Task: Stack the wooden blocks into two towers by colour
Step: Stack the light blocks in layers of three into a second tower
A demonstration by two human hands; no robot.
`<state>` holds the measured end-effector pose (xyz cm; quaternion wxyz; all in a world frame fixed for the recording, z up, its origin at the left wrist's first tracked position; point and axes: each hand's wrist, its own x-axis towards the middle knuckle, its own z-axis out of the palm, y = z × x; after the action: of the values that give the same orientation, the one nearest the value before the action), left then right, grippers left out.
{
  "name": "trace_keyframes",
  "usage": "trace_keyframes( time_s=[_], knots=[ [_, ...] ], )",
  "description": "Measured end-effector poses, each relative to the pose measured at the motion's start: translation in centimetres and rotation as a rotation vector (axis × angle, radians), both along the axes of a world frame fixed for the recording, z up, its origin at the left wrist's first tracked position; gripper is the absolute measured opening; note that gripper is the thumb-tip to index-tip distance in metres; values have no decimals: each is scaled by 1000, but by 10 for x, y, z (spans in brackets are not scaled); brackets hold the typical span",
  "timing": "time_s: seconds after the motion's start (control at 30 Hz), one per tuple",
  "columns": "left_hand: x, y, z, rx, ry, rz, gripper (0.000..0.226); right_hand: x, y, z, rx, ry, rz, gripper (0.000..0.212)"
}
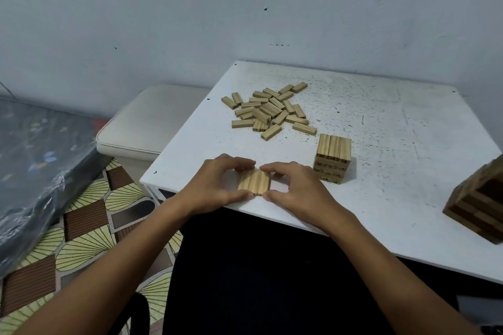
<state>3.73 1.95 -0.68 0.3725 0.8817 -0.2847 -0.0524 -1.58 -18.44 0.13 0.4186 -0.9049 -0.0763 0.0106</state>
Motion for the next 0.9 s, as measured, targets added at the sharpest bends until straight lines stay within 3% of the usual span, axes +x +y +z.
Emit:
trace_keyframes(
  time_s=[0.4, 0.7, 0.8, 0.9],
  knots=[
    [-21, -25, -14, -38, -161, 157, 77, 3, 1, -3, 10, -53, -107, 36],
    [6, -9, 9, -19, 72, -111, 88, -9, 4, -7, -22, -88, -129, 23],
    [8, -7, 9, -97, 76, -126, 84, -9, 8, -5, 96, -104, -206, 23],
    [-4, -14, 3, -353, 153, 20, 59, -8, 17, -2, 438, -83, -253, 30]
  ],
)
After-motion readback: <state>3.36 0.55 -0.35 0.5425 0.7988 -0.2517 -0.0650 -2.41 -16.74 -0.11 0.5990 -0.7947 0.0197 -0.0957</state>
